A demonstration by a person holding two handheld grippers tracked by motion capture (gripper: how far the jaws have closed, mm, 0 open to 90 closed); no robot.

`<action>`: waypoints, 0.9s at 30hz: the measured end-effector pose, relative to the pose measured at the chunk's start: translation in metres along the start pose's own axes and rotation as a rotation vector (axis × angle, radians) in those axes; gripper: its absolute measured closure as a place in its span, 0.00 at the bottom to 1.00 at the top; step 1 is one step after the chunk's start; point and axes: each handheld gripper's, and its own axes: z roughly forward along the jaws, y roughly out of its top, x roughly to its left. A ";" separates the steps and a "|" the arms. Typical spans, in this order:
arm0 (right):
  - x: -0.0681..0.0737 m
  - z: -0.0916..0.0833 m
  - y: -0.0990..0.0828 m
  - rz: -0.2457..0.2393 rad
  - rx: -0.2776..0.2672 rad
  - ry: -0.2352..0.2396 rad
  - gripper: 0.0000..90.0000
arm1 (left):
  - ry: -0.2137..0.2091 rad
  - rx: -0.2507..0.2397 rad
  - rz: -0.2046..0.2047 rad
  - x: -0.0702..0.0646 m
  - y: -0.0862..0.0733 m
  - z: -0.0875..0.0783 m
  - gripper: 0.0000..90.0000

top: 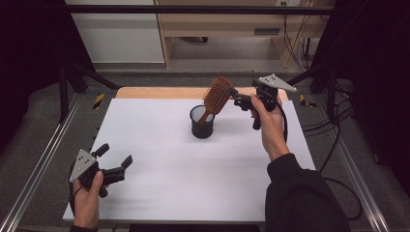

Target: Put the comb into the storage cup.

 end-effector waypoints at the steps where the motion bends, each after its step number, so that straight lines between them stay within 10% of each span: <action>1: 0.000 -0.004 -0.002 -0.002 -0.006 -0.002 0.05 | -0.001 -0.001 0.000 0.000 0.000 0.000 0.02; 27: -0.005 -0.118 -0.054 -0.098 -0.067 -0.016 0.05 | -0.039 -0.042 0.040 -0.001 0.000 -0.013 0.02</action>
